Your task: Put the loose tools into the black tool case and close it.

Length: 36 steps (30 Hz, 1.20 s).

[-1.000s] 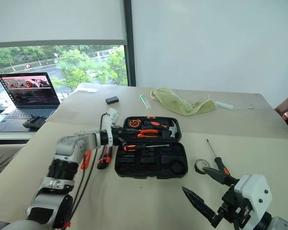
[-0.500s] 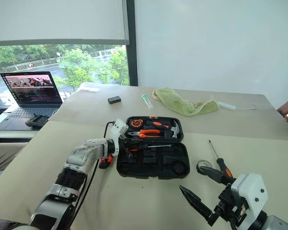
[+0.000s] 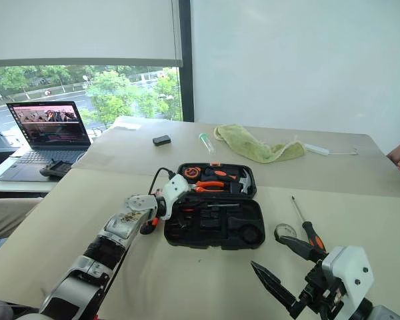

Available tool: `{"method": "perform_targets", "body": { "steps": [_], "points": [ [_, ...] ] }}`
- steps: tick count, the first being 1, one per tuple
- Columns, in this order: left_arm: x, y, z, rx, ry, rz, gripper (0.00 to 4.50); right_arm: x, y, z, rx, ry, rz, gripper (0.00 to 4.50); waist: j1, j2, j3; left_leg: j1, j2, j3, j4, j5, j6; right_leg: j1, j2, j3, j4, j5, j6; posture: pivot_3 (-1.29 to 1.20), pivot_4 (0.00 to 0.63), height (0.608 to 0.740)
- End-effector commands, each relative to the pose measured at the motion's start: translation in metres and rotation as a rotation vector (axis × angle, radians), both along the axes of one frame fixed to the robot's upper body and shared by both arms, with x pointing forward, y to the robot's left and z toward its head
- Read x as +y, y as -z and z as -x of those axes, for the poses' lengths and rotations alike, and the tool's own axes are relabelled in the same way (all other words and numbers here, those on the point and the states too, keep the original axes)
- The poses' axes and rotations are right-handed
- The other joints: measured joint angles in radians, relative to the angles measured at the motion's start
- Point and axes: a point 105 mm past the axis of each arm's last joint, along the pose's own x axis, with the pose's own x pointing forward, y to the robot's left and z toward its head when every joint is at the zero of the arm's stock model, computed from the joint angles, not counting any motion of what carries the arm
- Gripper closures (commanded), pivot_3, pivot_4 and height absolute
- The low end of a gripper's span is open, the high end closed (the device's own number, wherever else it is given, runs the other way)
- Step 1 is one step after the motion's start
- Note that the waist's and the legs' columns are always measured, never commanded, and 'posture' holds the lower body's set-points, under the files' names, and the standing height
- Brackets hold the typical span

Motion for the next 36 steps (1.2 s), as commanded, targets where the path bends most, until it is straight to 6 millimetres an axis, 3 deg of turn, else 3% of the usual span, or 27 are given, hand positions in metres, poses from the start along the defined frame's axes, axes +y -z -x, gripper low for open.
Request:
{"method": "perform_targets", "body": {
  "steps": [1,3,5,8,10,12,14,15,16,18,19,20,21,26,29,32,36],
  "points": [
    [0.008,0.049,0.012,0.045,0.098,-0.233,4.47,0.005,-0.009,0.003,-0.05,-0.011,0.017,0.0,0.001,0.001,-0.002,0.0,0.0,0.0,0.0,0.0,0.0,0.0,0.0,0.0,0.0,0.0,0.0,0.0,0.15,0.74],
    [0.011,0.055,0.011,0.055,0.102,-0.258,4.47,0.006,-0.009,0.003,-0.049,-0.01,0.017,0.0,0.002,0.001,-0.003,0.001,0.0,0.0,0.0,0.0,0.0,0.001,0.0,0.0,-0.001,0.0,0.0,0.0,0.15,0.74],
    [0.005,0.043,0.005,0.072,0.076,-0.143,4.47,0.006,-0.008,0.003,-0.05,-0.006,0.02,0.0,0.002,0.001,-0.005,0.002,0.0,0.0,0.0,0.0,0.001,0.001,0.0,0.0,-0.001,0.0,0.0,0.0,0.15,0.74],
    [-0.002,-0.007,-0.005,0.133,0.016,0.183,4.47,0.001,-0.005,-0.001,-0.038,0.044,0.046,0.0,0.003,0.002,-0.006,0.002,0.0,0.0,0.0,-0.001,0.001,0.002,0.0,-0.001,-0.001,0.0,0.0,0.0,0.15,0.74],
    [0.009,-0.044,-0.002,0.198,0.015,0.345,4.47,-0.007,-0.012,-0.008,-0.09,0.111,0.08,0.0,-0.003,0.001,-0.004,-0.001,0.0,0.0,0.001,-0.001,0.001,0.001,0.0,-0.001,0.0,0.0,0.001,0.0,0.15,0.74],
    [0.024,-0.069,0.009,0.261,0.047,0.416,4.47,-0.011,-0.016,-0.015,-0.089,0.15,0.085,0.0,-0.018,-0.002,0.002,-0.008,0.001,0.0,0.003,0.0,0.0,-0.005,0.002,0.0,0.002,0.0,0.001,0.0,0.15,0.74],
    [0.036,-0.088,0.028,0.298,0.116,0.415,3.97,-0.024,-0.008,-0.025,-0.028,0.221,0.147,0.0,-0.031,-0.002,0.003,-0.009,0.002,0.0,0.002,0.001,-0.002,-0.007,0.004,0.0,0.004,0.001,0.0,0.0,0.15,0.74],
    [0.038,-0.093,0.036,0.299,0.142,0.393,3.81,-0.028,-0.008,-0.027,-0.023,0.245,0.159,0.0,-0.034,-0.002,0.004,-0.009,0.003,0.0,0.002,0.002,-0.003,-0.007,0.005,0.0,0.003,0.001,-0.001,0.0,0.15,0.74],
    [0.04,-0.097,0.045,0.305,0.174,0.363,3.29,-0.032,-0.01,-0.03,-0.014,0.265,0.166,0.0,-0.032,-0.001,0.004,-0.008,0.002,0.0,0.001,0.002,-0.003,-0.007,0.005,0.0,0.003,0.0,-0.002,0.0,0.15,0.74],
    [0.047,-0.104,0.066,0.319,0.273,0.272,2.68,-0.052,-0.005,-0.045,0.075,0.37,0.355,0.0,-0.03,0.0,0.005,-0.007,0.003,0.0,0.0,0.002,-0.003,-0.005,0.005,-0.001,0.002,-0.001,-0.002,0.0,0.15,0.74],
    [0.048,-0.106,0.076,0.329,0.319,0.237,2.68,-0.06,-0.004,-0.049,0.121,0.386,0.389,0.0,-0.033,0.002,0.006,-0.006,0.002,0.0,0.0,0.002,-0.003,-0.005,0.005,0.0,0.003,-0.001,-0.002,0.0,0.15,0.74],
    [0.047,-0.107,0.083,0.337,0.347,0.217,2.14,-0.064,-0.003,-0.051,0.156,0.393,0.402,0.0,-0.032,0.002,0.007,-0.006,0.002,0.002,0.0,0.002,-0.002,-0.005,0.003,0.0,0.002,-0.001,-0.003,0.0,0.15,0.74],
    [0.046,-0.11,0.087,0.35,0.365,0.217,1.94,-0.064,-0.001,-0.054,0.213,0.362,0.364,0.0,-0.027,0.002,0.007,-0.007,0.001,0.002,0.0,0.002,-0.002,-0.005,0.003,0.001,0.001,-0.001,-0.005,0.0,0.15,0.74],
    [0.039,-0.119,0.114,0.346,0.494,0.163,0.08,-0.103,0.008,-0.076,0.443,0.503,0.298,0.0,-0.016,0.0,0.008,-0.007,0.001,0.001,0.001,0.002,-0.001,-0.003,0.004,0.0,0.0,-0.003,-0.008,0.0,0.15,0.74],
    [0.03,-0.122,0.122,0.344,0.516,0.176,0.08,-0.114,0.015,-0.081,0.539,0.527,0.257,0.0,-0.017,0.0,0.008,-0.008,0.001,0.001,0.0,0.001,-0.001,-0.004,0.004,0.0,0.0,-0.003,-0.007,0.0,0.15,0.74],
    [0.026,-0.125,0.122,0.324,0.511,0.187,0.08,-0.127,0.02,-0.099,0.604,0.581,0.225,0.0,-0.025,0.0,0.008,-0.008,0.0,0.002,0.0,0.002,-0.001,-0.004,0.005,0.0,0.0,-0.001,-0.004,0.0,0.15,0.74],
    [0.021,-0.125,0.124,0.309,0.498,0.198,0.08,-0.128,0.02,-0.114,0.624,0.568,0.217,0.0,-0.032,0.0,0.009,-0.008,0.0,0.003,0.0,0.001,0.0,-0.004,0.005,0.0,0.0,-0.001,-0.003,0.0,0.15,0.74]
  ]
}}
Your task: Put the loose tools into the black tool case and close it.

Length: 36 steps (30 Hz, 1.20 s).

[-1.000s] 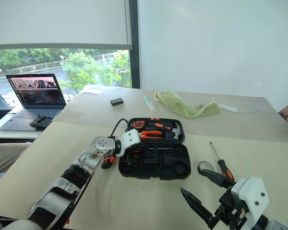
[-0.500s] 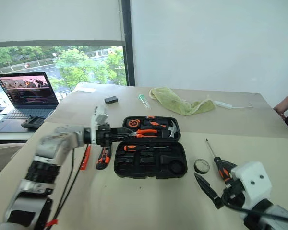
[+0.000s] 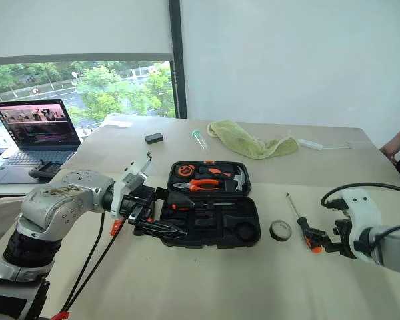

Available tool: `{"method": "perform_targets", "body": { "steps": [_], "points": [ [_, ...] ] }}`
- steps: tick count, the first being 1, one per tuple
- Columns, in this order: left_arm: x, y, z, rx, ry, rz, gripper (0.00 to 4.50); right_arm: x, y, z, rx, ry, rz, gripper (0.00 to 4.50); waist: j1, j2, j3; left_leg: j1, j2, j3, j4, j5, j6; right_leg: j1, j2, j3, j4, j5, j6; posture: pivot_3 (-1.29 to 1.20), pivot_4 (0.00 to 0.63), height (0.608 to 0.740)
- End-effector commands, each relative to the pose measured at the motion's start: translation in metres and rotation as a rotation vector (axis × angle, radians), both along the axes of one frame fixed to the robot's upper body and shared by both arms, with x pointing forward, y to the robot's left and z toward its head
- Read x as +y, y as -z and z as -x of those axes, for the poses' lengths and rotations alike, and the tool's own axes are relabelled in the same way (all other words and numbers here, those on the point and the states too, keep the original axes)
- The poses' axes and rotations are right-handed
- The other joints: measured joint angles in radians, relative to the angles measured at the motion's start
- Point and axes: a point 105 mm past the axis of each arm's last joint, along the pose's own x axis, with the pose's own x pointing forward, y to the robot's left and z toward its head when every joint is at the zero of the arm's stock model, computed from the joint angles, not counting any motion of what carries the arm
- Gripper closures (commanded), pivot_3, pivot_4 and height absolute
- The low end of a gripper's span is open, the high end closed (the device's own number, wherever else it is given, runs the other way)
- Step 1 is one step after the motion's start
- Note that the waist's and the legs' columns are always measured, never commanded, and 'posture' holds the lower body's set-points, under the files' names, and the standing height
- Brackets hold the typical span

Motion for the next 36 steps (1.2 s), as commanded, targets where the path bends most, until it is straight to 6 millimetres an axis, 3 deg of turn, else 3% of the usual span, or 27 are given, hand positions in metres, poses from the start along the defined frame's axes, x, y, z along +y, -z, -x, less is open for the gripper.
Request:
{"method": "perform_targets", "body": {
  "steps": [1,3,6,15,17,19,20,21,23,25,29,32,36],
  "points": [
    [-0.005,-0.009,0.006,-0.045,0.008,0.022,0.08,0.0,-0.003,-0.015,0.004,-0.016,-0.005,0.0,-0.001,0.0,0.0,0.0,0.0,0.0,0.0,0.0,0.0,0.0,0.001,0.0,0.0,0.0,0.0,0.0,0.15,0.74],
    [-0.007,-0.008,0.007,-0.054,0.002,0.025,0.08,0.003,0.004,-0.026,0.019,-0.029,-0.006,0.0,-0.006,0.0,0.0,0.001,0.0,0.001,0.0,0.0,0.0,0.0,0.001,0.001,0.0,0.0,0.001,0.0,0.15,0.74],
    [-0.01,-0.005,0.007,-0.064,-0.012,0.027,0.0,0.004,0.014,-0.039,0.03,-0.037,-0.009,0.66,-0.006,0.0,0.0,0.001,0.0,0.001,0.0,0.0,0.0,0.0,0.002,0.0,0.0,0.001,0.001,0.0,0.15,0.74],
    [-0.006,0.0,0.003,-0.067,-0.095,0.038,0.0,0.003,0.027,-0.044,0.055,-0.132,0.092,3.7,-0.001,0.001,0.0,0.0,-0.001,0.001,0.0,0.0,0.0,0.0,0.002,0.0,0.0,0.001,0.002,0.0,0.15,0.74],
    [-0.003,0.001,0.001,-0.047,-0.129,0.052,0.0,0.006,0.014,-0.046,-0.017,-0.177,0.142,3.69,0.0,0.001,0.0,0.0,-0.001,0.001,0.0,0.0,0.0,0.0,0.001,0.0,0.0,0.001,0.002,0.0,0.15,0.74],
    [0.005,0.006,-0.009,-0.082,-0.216,0.06,0.0,0.035,-0.025,-0.049,-0.234,-0.333,0.113,3.69,0.0,0.002,0.001,0.0,-0.001,0.001,0.0,0.0,0.0,-0.001,0.001,0.001,0.0,0.001,0.003,0.0,0.15,0.74],
    [0.008,0.0,-0.013,-0.079,-0.248,0.156,0.0,0.053,-0.043,-0.046,-0.295,-0.446,0.147,3.69,-0.002,0.003,0.002,0.0,-0.001,0.001,0.0,0.0,0.0,-0.001,0.001,0.001,0.0,0.001,0.003,0.0,0.15,0.74],
    [0.012,-0.004,-0.015,-0.073,-0.267,0.228,0.0,0.065,-0.053,-0.043,-0.321,-0.521,0.171,3.69,-0.005,0.006,0.003,0.0,-0.001,0.001,0.0,0.0,-0.001,-0.001,0.001,0.001,0.0,0.002,0.003,0.0,0.15,0.74],
    [0.024,0.004,-0.013,-0.038,-0.27,0.195,0.0,0.097,-0.065,-0.043,-0.337,-0.706,0.224,3.69,-0.018,0.008,0.006,0.001,0.0,0.001,0.0,0.001,-0.002,-0.002,0.002,0.002,0.001,0.003,0.004,0.0,0.15,0.74],
    [0.035,0.007,-0.009,0.001,-0.25,0.171,0.0,0.126,-0.067,-0.051,-0.346,-0.875,0.29,3.69,-0.024,0.007,0.006,0.003,0.001,0.001,0.0,0.001,-0.003,-0.001,0.004,0.002,0.002,0.003,0.003,0.0,0.15,0.74],
    [0.057,0.009,-0.007,-0.007,-0.252,0.158,0.0,0.164,-0.049,-0.074,-0.281,-1.137,0.435,3.69,-0.035,0.007,0.008,0.005,0.002,0.003,0.0,0.002,-0.005,-0.002,0.005,0.002,0.001,0.004,0.0,0.0,0.15,0.74],
    [0.075,0.009,-0.007,0.001,-0.266,0.153,0.0,0.182,-0.036,-0.095,-0.228,-1.243,0.518,3.69,-0.029,0.007,0.01,0.004,0.002,0.003,-0.001,0.003,-0.006,-0.002,0.006,0.002,0.002,0.004,0.0,0.0,0.15,0.74],
    [0.09,0.009,-0.005,-0.004,-0.295,0.147,0.0,0.197,-0.027,-0.105,-0.174,-1.347,0.564,3.69,-0.012,0.008,0.012,-0.005,0.001,0.002,0.0,0.008,-0.014,-0.01,0.004,-0.001,0.002,0.004,0.0,0.0,0.15,0.74]
  ]
}}
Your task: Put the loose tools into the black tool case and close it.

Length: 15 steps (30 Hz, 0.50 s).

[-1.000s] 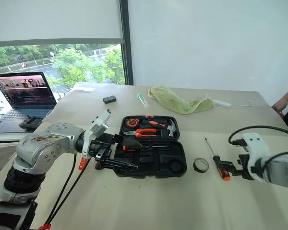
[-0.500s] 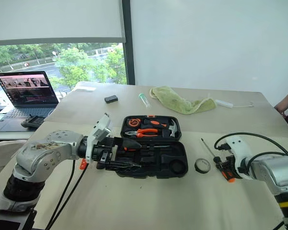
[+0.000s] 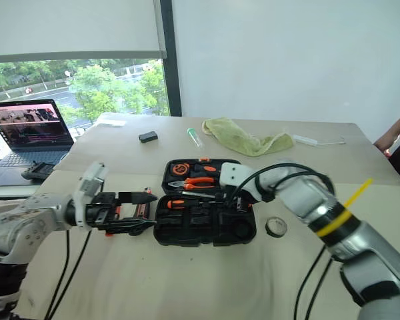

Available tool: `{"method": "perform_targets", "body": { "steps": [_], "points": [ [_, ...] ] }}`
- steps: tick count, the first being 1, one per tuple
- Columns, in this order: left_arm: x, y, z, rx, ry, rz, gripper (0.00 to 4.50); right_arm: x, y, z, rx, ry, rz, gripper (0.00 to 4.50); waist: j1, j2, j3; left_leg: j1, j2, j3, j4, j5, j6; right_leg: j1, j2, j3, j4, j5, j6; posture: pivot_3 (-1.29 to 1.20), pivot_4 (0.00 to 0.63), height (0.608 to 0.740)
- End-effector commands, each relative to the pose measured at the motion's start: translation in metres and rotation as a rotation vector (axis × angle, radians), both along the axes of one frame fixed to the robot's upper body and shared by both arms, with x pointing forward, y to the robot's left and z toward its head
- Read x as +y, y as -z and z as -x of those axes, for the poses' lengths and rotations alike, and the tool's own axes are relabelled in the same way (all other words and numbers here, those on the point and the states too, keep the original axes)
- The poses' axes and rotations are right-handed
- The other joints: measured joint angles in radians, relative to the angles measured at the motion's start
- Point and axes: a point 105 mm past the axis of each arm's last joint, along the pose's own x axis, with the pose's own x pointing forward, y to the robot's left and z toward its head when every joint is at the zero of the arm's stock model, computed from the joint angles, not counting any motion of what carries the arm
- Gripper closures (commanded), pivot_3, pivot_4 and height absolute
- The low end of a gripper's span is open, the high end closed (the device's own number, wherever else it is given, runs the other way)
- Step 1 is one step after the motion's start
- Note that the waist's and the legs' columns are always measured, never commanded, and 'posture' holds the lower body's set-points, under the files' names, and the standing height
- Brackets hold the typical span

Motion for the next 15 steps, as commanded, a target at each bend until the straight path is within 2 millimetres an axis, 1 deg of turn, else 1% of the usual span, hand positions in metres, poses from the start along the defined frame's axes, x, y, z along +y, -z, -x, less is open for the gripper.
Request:
{"method": "perform_targets", "body": {
  "steps": [1,4,8,10,15],
  "points": [
    [0.012,-0.01,0.008,-0.044,-0.002,0.008,0.0,0.008,-0.009,-0.009,-0.035,-0.093,0.079,3.69,0.0,0.0,0.0,-0.002,0.0,0.0,0.0,0.0,0.0,-0.002,0.0,0.0,0.001,0.0,0.0,0.0,0.15,0.74],
    [0.02,-0.008,0.013,-0.046,-0.033,-0.006,0.0,0.013,-0.001,-0.008,0.012,-0.143,0.121,3.69,-0.006,0.0,0.0,-0.005,-0.001,0.001,0.0,0.0,0.0,-0.006,-0.001,-0.001,0.003,0.001,0.002,0.0,0.15,0.74],
    [0.025,-0.004,0.015,-0.047,-0.068,-0.01,0.0,0.011,0.004,-0.007,0.047,-0.146,0.158,3.69,-0.01,0.0,0.0,-0.005,-0.001,0.001,-0.002,0.0,0.0,-0.006,-0.002,-0.004,0.002,0.001,0.002,0.0,0.15,0.74],
    [0.028,-0.002,0.015,-0.052,-0.084,-0.018,0.0,0.01,0.005,-0.003,0.07,-0.147,0.163,3.69,-0.011,0.0,0.0,-0.005,-0.001,0.001,-0.002,0.0,-0.001,-0.006,-0.002,-0.004,0.002,0.001,0.002,0.0,0.15,0.74],
    [0.027,-0.002,0.014,-0.06,-0.09,-0.016,0.0,0.007,0.005,0.002,0.117,-0.126,0.172,3.69,-0.01,0.0,0.001,-0.005,-0.001,0.001,-0.002,0.001,-0.002,-0.006,-0.002,-0.003,0.002,0.002,0.001,0.0,0.15,0.74]
  ]
}}
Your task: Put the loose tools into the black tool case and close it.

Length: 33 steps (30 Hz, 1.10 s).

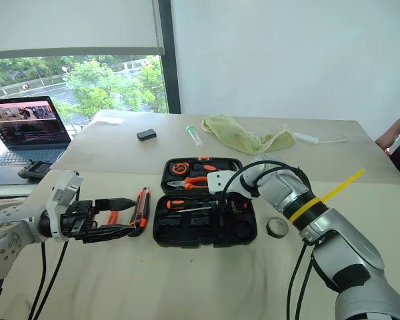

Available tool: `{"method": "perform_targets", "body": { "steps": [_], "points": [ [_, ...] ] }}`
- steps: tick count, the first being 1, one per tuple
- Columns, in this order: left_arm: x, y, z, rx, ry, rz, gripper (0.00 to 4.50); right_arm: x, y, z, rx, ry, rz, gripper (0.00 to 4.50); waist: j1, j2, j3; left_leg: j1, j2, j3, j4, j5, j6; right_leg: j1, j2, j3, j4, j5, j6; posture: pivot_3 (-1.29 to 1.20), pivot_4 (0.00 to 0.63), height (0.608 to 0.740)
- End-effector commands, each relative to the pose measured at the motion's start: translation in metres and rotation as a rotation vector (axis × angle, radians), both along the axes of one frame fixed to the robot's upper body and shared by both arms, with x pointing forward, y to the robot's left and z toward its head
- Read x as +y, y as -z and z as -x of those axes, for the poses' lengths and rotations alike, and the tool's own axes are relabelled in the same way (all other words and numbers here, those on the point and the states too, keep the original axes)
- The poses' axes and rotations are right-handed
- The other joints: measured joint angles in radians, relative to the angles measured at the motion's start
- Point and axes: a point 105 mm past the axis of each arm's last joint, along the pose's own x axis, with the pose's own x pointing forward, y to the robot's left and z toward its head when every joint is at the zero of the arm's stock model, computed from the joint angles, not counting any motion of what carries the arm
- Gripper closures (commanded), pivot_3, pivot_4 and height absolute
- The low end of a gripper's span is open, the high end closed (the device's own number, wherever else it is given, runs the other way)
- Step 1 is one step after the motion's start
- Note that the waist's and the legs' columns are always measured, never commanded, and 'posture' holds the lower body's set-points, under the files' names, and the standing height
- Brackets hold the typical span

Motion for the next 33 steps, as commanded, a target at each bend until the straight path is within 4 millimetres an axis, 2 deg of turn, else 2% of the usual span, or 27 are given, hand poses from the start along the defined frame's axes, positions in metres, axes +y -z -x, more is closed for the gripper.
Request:
{"method": "perform_targets", "body": {
  "steps": [1,14,15,18,24,26,31,33],
  "points": [
    [-0.001,-0.009,0.002,-0.055,0.002,-0.011,0.0,-0.001,-0.002,0.007,0.036,0.003,0.01,3.69,0.0,0.0,0.0,0.0,0.0,0.0,0.0,0.0,0.0,0.0,0.0,0.0,0.0,0.0,0.0,0.0,0.15,0.74],
    [-0.006,-0.005,0.001,-0.062,0.004,-0.011,0.0,0.008,0.009,0.011,0.131,0.073,-0.033,3.69,-0.002,0.0,0.0,0.002,0.0,0.0,0.0,0.001,-0.001,-0.001,0.0,0.001,0.009,0.0,-0.001,0.0,0.15,0.74],
    [-0.006,-0.005,0.001,-0.061,0.005,-0.009,0.0,0.01,0.009,0.011,0.136,0.07,-0.042,2.69,-0.003,0.0,0.0,0.002,0.0,0.0,0.0,0.001,-0.001,-0.001,0.0,0.001,0.009,0.0,-0.001,0.0,0.15,0.74],
    [-0.008,-0.004,0.002,-0.058,0.007,-0.007,0.0,0.012,0.007,0.015,0.153,0.072,-0.079,1.86,-0.003,0.0,0.0,0.002,0.0,0.0,0.0,0.001,-0.001,-0.001,0.0,0.001,0.009,0.0,-0.001,0.0,0.15,0.74],
    [-0.009,-0.002,0.002,-0.055,0.004,-0.003,0.0,0.013,-0.017,0.023,0.173,0.073,-0.192,1.86,-0.003,0.0,0.0,0.002,0.0,0.0,0.0,0.001,-0.001,-0.002,0.0,0.001,0.009,0.0,-0.002,0.0,0.15,0.74],
    [-0.011,-0.003,0.002,-0.057,0.003,0.002,0.0,0.017,-0.032,0.03,0.2,0.074,-0.299,1.86,-0.003,0.0,0.0,0.002,0.0,0.0,0.0,0.001,-0.001,-0.002,0.0,0.001,0.009,0.0,-0.002,0.0,0.15,0.74],
    [-0.013,-0.003,0.0,-0.06,-0.004,0.018,0.0,0.023,-0.056,0.04,0.217,0.129,-0.575,3.19,0.0,0.0,0.0,0.002,0.0,0.0,0.0,0.001,-0.001,-0.001,0.0,0.001,0.009,0.0,-0.002,0.0,0.15,0.74],
    [-0.015,-0.003,-0.001,-0.06,-0.009,0.023,0.0,0.024,-0.058,0.045,0.209,0.158,-0.675,3.94,0.002,0.0,0.0,0.002,0.0,0.0,0.0,0.001,-0.001,-0.001,-0.001,0.001,0.009,0.0,-0.002,0.0,0.15,0.74]
  ]
}}
